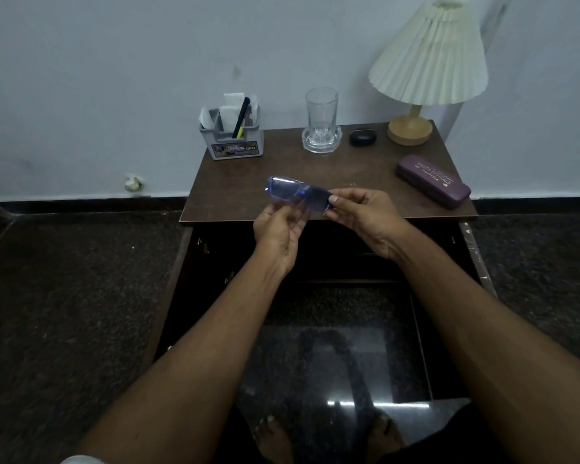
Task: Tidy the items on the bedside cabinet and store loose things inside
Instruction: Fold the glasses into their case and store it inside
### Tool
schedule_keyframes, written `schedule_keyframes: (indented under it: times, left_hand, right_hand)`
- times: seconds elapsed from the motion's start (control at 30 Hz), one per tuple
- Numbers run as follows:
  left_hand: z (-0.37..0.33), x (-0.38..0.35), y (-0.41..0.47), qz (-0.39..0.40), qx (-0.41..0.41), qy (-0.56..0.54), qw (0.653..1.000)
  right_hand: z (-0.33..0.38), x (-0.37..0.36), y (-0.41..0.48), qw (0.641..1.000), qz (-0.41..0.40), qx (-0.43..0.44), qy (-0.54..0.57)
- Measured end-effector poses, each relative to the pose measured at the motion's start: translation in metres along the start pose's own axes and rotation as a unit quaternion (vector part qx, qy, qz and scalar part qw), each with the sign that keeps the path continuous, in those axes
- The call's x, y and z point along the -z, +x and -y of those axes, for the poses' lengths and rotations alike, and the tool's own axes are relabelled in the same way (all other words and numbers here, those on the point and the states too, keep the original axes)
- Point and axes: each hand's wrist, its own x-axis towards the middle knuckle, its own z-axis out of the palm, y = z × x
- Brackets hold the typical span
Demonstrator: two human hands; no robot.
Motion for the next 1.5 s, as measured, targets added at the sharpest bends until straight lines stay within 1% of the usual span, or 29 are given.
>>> schedule_keyframes:
  times: [0.07, 0.13, 0.27, 0.33, 0.43, 0.53, 0.63, 0.73, 0.83, 0.9, 0.93, 0.97, 1.0, 1.1, 1.13, 1.17, 1.23, 1.5]
  left_hand:
    - [-0.008, 0.004, 0.004, -0.001, -0.007, 0.0, 1.0]
    - [-0.016, 0.008, 0.008, -0.007, -0.02, 0.031, 0.999]
    - [-0.015, 0.007, 0.011, -0.02, -0.074, 0.174, 0.982]
    - [-0.01, 0.008, 0.014, -0.037, -0.099, 0.216, 0.971]
    - [-0.01, 0.01, 0.022, -0.061, -0.097, 0.236, 0.965]
    - [-0.012, 0.014, 0.032, -0.083, -0.093, 0.266, 0.956]
    - [-0.012, 0.022, 0.04, -0.124, -0.118, 0.313, 0.934]
    - [-0.011, 0.029, 0.045, -0.145, -0.136, 0.372, 0.907]
    - [-0.011, 0.031, 0.047, -0.145, -0.132, 0.42, 0.886]
    - [-0.012, 0.031, 0.045, -0.126, -0.124, 0.451, 0.875]
    - [-0.012, 0.032, 0.044, -0.115, -0.125, 0.473, 0.865]
    - [-0.012, 0.033, 0.042, -0.108, -0.129, 0.503, 0.848]
    - [-0.013, 0.034, 0.041, -0.1, -0.133, 0.543, 0.823]
    - [-0.013, 0.038, 0.039, -0.078, -0.119, 0.668, 0.731]
    - [-0.013, 0.038, 0.039, -0.075, -0.111, 0.693, 0.708]
    - [-0.012, 0.038, 0.039, -0.071, -0.107, 0.707, 0.696]
    - [-0.012, 0.038, 0.039, -0.064, -0.098, 0.711, 0.694]
    - [-0.018, 0.04, 0.026, -0.05, -0.089, 0.682, 0.724]
  right_hand:
    - [0.002, 0.008, 0.005, 0.999, -0.024, 0.014, -0.03]
    - [0.004, 0.017, 0.011, 0.997, -0.038, 0.024, -0.064]
    - [0.004, 0.024, 0.017, 0.99, -0.06, 0.043, -0.118]
    - [0.003, 0.024, 0.02, 0.986, -0.07, 0.049, -0.14]
    - [0.0, 0.022, 0.027, 0.983, -0.087, 0.052, -0.154]
    - [-0.007, 0.015, 0.035, 0.971, -0.128, 0.074, -0.188]
    - [-0.017, 0.008, 0.047, 0.949, -0.157, 0.091, -0.259]
    - [-0.026, 0.003, 0.061, 0.938, -0.176, 0.079, -0.289]
    - [-0.028, -0.002, 0.07, 0.925, -0.189, 0.087, -0.317]
    - [-0.029, -0.005, 0.075, 0.916, -0.195, 0.096, -0.338]
    - [-0.03, -0.007, 0.078, 0.91, -0.198, 0.097, -0.351]
    - [-0.03, -0.01, 0.079, 0.905, -0.201, 0.097, -0.362]
    - [-0.031, -0.012, 0.081, 0.901, -0.205, 0.099, -0.369]
    - [-0.032, -0.015, 0.082, 0.89, -0.22, 0.106, -0.385]
    - [-0.032, -0.015, 0.082, 0.886, -0.223, 0.107, -0.392]
    - [-0.032, -0.016, 0.081, 0.884, -0.224, 0.108, -0.397]
    - [-0.032, -0.016, 0.079, 0.88, -0.223, 0.111, -0.405]
    - [-0.022, 0.0, 0.058, 0.864, -0.191, 0.115, -0.451]
